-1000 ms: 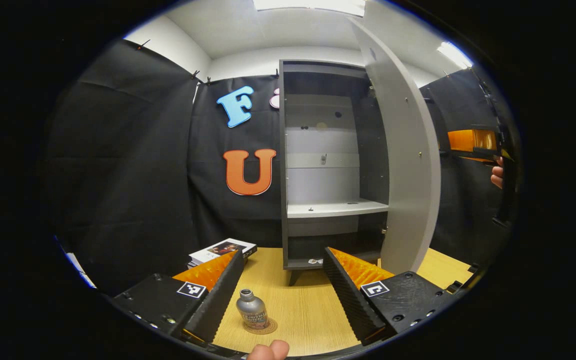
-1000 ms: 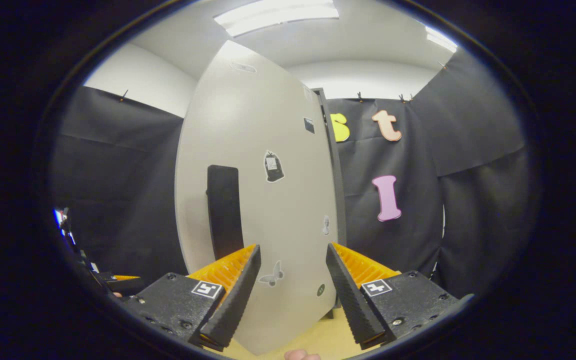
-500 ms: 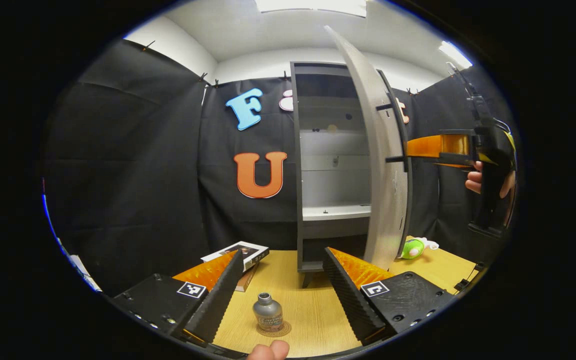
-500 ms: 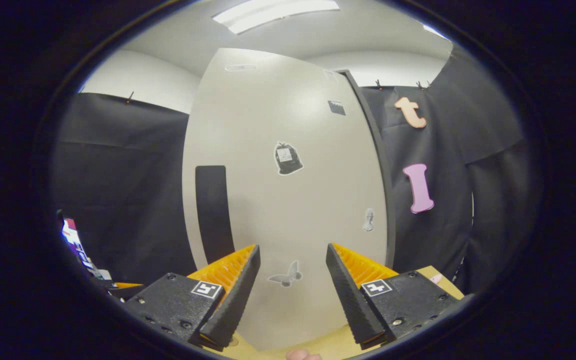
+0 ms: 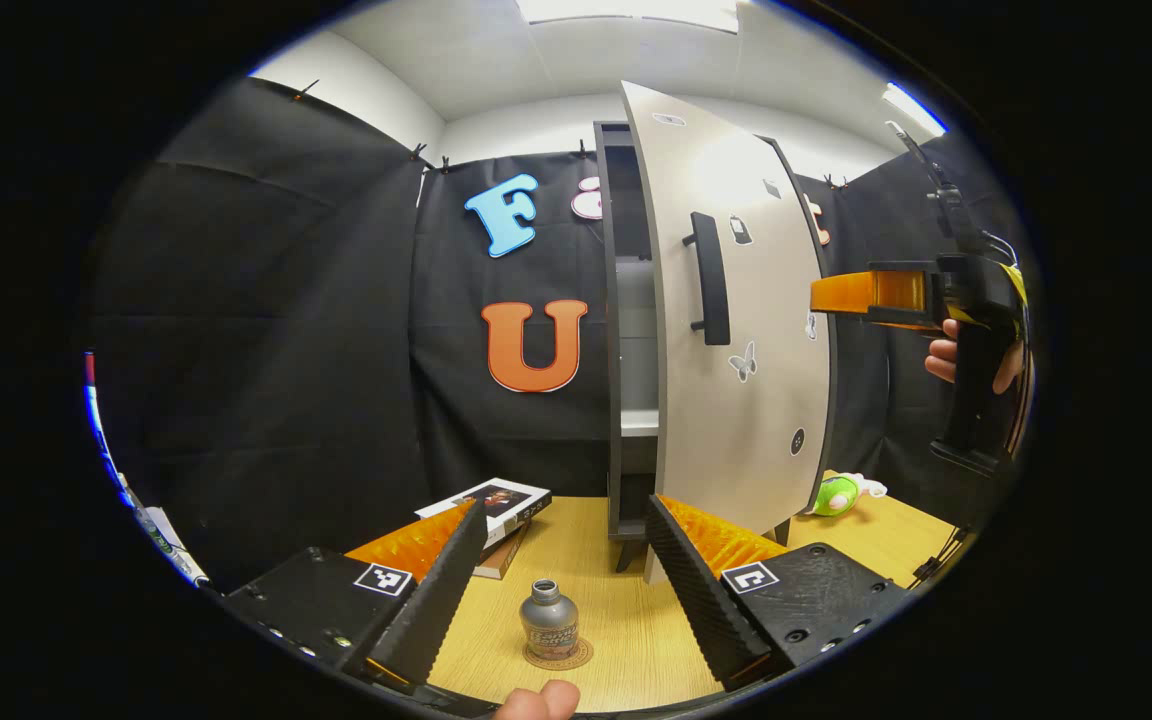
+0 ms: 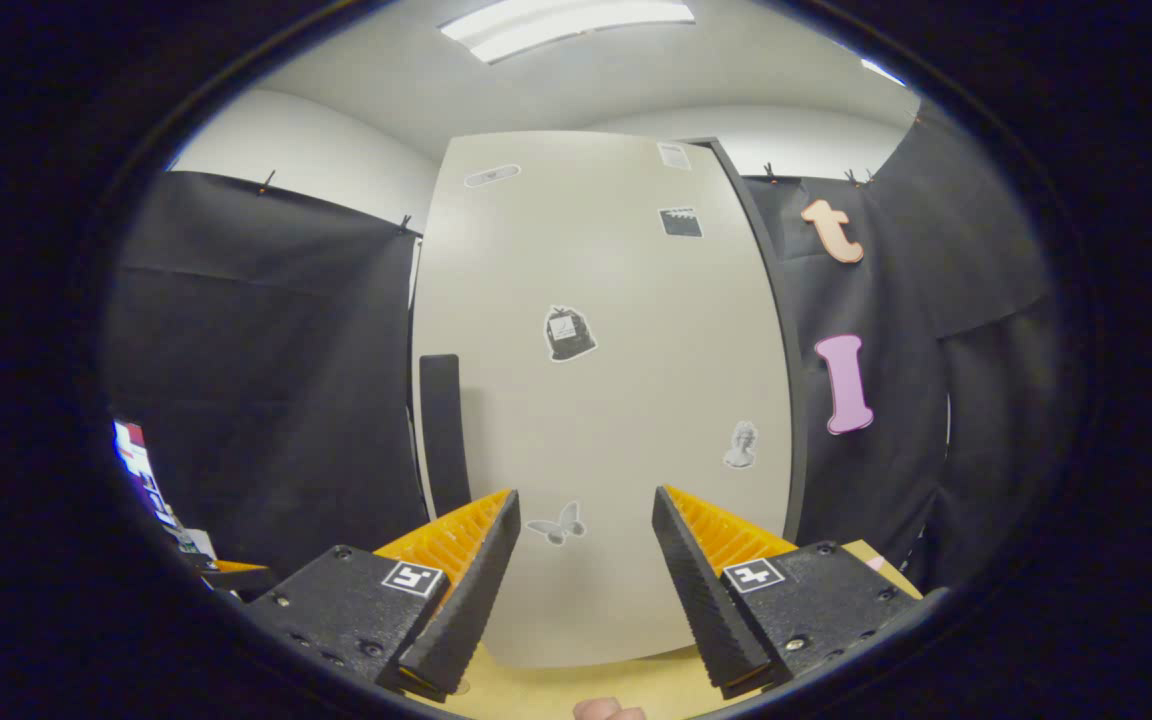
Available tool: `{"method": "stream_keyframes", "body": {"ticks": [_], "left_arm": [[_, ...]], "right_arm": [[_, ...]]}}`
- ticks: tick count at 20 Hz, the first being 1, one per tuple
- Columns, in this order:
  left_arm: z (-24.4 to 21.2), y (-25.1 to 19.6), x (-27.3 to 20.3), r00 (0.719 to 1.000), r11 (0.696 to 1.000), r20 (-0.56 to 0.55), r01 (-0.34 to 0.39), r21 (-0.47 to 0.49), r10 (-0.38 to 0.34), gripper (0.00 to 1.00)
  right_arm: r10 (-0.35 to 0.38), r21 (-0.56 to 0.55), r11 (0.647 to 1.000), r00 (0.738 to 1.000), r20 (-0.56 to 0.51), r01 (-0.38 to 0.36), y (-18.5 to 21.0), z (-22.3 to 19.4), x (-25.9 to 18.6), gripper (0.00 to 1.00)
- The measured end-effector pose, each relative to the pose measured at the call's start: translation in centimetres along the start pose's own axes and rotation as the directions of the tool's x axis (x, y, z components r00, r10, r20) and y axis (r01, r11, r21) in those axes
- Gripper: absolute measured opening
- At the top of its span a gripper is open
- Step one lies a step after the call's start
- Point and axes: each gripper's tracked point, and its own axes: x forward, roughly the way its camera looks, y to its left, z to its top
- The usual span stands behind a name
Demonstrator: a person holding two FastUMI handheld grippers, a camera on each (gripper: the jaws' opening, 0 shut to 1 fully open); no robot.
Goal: Open the cabinet door with the right hand, grasp the bottle in the cabinet with the left hand and place it on the coaster, then close the cabinet door with the right hand.
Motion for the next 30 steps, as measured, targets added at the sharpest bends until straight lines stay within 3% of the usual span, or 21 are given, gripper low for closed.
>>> {"method": "stream_keyframes", "body": {"ticks": [9, 17, 23, 26, 30], "left_arm": [[1.1, -2.8, -1.3, 0.998, 0.998, 0.029, 0.057, -0.016, -0.057, 0.96], [1.8, -5.8, -2.0, 0.992, 0.993, 0.058, 0.111, -0.041, -0.109, 0.96], [2.1, -8.0, -2.9, 0.989, 0.990, 0.062, 0.137, -0.031, -0.135, 0.96], [2.3, -8.3, -3.3, 0.988, 0.989, 0.067, 0.142, -0.045, -0.139, 0.96], [2.0, -7.5, -3.7, 0.992, 0.992, 0.064, 0.117, -0.050, -0.113, 0.96]], "right_arm": [[-0.166, 0.001, 0.986, 0.986, 0.000, 0.166, -5.0, -1.2, -9.0, 0.88], [-0.368, -0.024, 0.930, 0.929, -0.046, 0.368, -11.0, -6.5, -17.5, 0.88], [-0.404, 0.042, 0.912, 0.910, -0.093, 0.409, -11.9, -9.4, -19.9, 0.88], [-0.402, 0.053, 0.913, 0.913, -0.069, 0.405, -12.1, -8.9, -20.6, 0.92], [-0.402, 0.025, 0.915, 0.915, -0.037, 0.403, -12.5, -8.5, -21.1, 0.89]]}}
